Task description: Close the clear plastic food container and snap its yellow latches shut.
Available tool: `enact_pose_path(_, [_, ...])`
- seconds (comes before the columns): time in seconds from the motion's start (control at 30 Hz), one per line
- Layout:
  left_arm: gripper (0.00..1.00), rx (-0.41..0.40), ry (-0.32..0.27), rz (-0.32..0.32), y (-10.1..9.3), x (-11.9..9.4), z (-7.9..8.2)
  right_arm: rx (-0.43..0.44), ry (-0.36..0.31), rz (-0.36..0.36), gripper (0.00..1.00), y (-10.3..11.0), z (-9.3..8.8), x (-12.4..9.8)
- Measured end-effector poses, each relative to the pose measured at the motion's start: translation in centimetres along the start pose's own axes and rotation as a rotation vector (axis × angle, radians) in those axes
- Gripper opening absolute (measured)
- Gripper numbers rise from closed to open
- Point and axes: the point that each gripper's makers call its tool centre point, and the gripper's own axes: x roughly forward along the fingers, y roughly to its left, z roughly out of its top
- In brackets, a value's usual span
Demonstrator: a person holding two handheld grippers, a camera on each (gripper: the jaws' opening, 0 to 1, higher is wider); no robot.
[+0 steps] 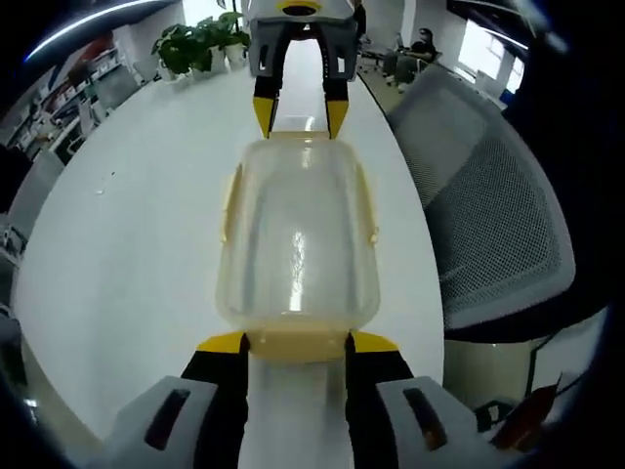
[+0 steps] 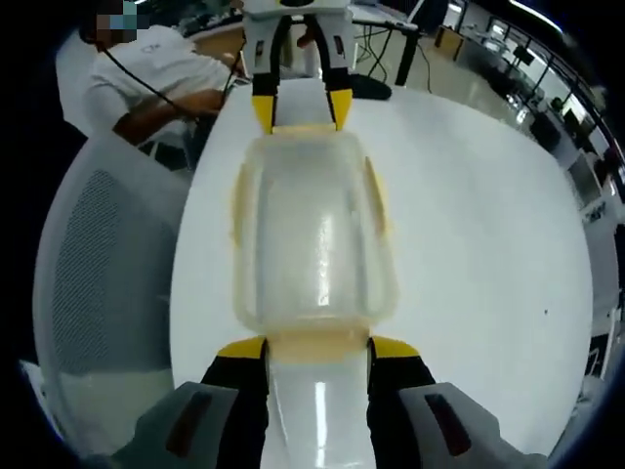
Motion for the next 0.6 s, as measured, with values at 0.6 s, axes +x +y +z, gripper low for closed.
enact_pose_path(0.6, [0.37,-0.072,0.018,0.014,-0.9,2.1,5.1,-0.076,-0.002,0.033,0.38,-0.5,-5.0,-2.2])
